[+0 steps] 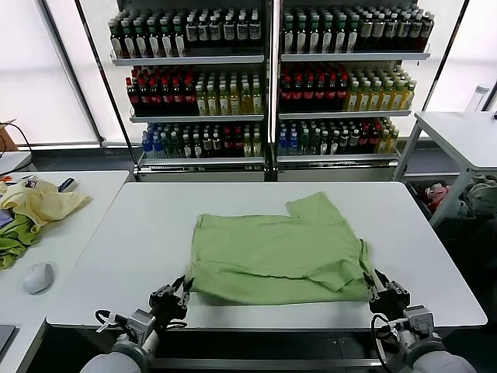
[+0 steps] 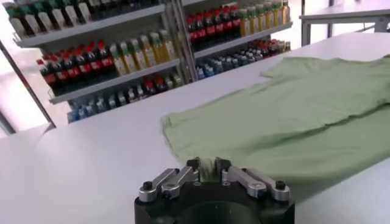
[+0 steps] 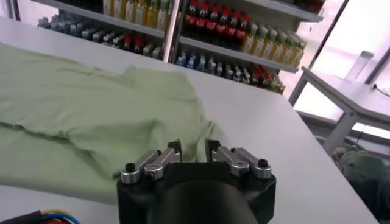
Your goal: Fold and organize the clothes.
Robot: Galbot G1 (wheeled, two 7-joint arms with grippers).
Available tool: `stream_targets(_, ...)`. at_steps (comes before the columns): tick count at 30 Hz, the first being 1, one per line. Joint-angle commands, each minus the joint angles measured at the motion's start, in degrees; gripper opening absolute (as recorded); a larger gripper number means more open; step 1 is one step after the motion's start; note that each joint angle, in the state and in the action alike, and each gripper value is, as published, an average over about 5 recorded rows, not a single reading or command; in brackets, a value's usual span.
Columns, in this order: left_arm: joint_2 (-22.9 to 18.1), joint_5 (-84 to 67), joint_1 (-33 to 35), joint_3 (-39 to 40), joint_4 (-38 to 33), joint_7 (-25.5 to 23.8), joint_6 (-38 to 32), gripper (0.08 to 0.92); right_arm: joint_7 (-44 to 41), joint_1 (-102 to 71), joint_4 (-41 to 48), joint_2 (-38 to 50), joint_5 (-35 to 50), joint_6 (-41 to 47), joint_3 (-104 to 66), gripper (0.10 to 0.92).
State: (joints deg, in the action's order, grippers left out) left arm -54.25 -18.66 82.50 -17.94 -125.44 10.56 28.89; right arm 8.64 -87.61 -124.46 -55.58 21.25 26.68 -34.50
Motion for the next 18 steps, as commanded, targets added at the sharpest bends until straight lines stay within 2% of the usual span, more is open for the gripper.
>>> stream_targets(1,0.96,-6.66,-13.15,1.96,6.74,2.19,-0.6,0.406,1.43,14.89,5.06,2.15,5.45,0.66,3.29,0.546)
stream_targets(10,-2.84,-11.47,-37.74,13.46,27.52,3.53,0.6,0.665,2.76,44.95,30.78,-0.13,12.65,4.12,19.52,0.79)
stream_targets(14,-5.02,-10.91,-43.48,17.26,34.77,3.42,0.46,0.772,2.47,51.54,38.42,-2.58,13.43,5.0,23.76,0.82)
stream_targets(18,-7.61,-10.33,-47.26,19.65,40.21,3.56,0.24,0.817,2.53,57.55,45.67,-5.97,12.68,5.23,27.18,0.823)
